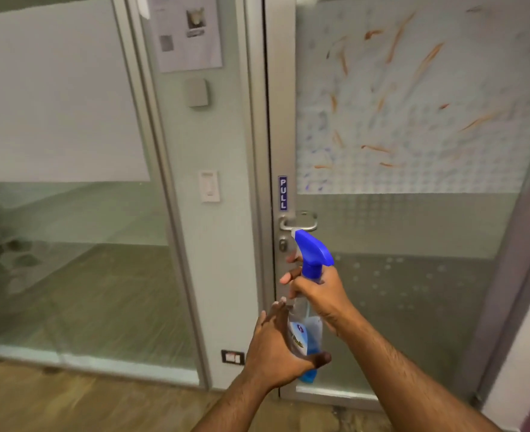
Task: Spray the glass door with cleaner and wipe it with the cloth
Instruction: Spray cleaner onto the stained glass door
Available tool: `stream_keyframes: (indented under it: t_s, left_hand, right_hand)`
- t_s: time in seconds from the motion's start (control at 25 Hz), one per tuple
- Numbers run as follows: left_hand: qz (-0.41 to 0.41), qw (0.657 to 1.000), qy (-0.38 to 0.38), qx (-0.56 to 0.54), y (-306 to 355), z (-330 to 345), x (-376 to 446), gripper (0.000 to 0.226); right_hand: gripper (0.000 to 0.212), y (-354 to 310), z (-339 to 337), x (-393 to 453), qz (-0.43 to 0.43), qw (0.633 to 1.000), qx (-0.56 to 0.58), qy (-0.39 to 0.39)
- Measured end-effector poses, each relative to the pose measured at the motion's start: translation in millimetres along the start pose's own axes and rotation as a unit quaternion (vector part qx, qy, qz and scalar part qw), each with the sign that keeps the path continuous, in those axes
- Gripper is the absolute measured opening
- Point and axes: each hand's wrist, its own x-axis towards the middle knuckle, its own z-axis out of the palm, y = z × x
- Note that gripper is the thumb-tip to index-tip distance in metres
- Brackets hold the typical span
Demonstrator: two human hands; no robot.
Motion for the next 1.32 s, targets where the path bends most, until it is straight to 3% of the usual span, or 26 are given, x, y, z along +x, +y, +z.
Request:
stream_keyframes:
  t_s: [0.28, 0.68, 0.8, 1.08, 1.32]
  left_hand:
    - [0.173, 0.984, -0.017, 0.028, 10, -24, 152, 0.112]
    - [0.275, 0.938, 0.181, 0.108, 85, -133, 364, 0.086]
    - [0.285, 0.918, 0.251, 0.114, 126, -169, 414, 0.086]
    - [0.285, 0.885, 0.334, 0.157, 172, -218, 463, 0.09]
    - [0.263, 0.871, 0.356, 0.214, 203, -245, 518, 0.084]
  right_hand:
    - [0.035, -17, -39, 119, -0.03, 0.993, -0.053, 0.102]
    - [0.03, -103, -85, 264, -0.121, 0.955, -0.179, 0.205]
    - [0.031, -136, -101, 310, -0.144, 0.948, -0.182, 0.218]
    - [0.027, -180, -116, 361, -0.157, 0.948, -0.196, 0.194]
    - [0.025, -226, -125, 406, -0.194, 0.945, -0.141, 0.222]
